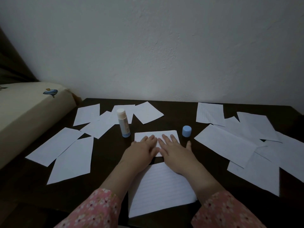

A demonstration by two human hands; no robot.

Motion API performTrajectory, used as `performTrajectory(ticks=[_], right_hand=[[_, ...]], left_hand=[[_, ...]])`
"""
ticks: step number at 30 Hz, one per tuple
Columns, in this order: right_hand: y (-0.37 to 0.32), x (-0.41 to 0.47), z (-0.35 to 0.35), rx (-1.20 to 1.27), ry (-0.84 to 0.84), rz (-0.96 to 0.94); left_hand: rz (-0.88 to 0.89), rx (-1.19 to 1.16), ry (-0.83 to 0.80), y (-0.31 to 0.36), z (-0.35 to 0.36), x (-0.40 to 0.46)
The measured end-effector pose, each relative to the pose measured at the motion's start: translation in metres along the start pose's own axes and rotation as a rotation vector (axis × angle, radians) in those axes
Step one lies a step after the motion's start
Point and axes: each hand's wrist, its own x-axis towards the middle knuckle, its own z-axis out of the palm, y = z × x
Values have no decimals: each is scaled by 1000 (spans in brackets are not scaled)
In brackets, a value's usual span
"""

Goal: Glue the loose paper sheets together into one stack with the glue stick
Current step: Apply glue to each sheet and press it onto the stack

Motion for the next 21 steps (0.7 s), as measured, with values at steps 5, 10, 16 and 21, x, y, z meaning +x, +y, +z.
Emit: performTrajectory(ticks=[5, 10, 16, 21], right_hand=[[6, -4, -1, -7, -4, 110], [8, -9, 1, -27, 19, 173], [6, -8, 4, 5, 100, 227], [13, -4, 1, 109, 407, 188]], left_hand=[[-105, -48, -76, -13, -5, -5], [-154, -63, -119, -22, -11, -10], [-191, -135, 74, -15, -14, -12], [-82, -157, 351, -21, -3, 3]])
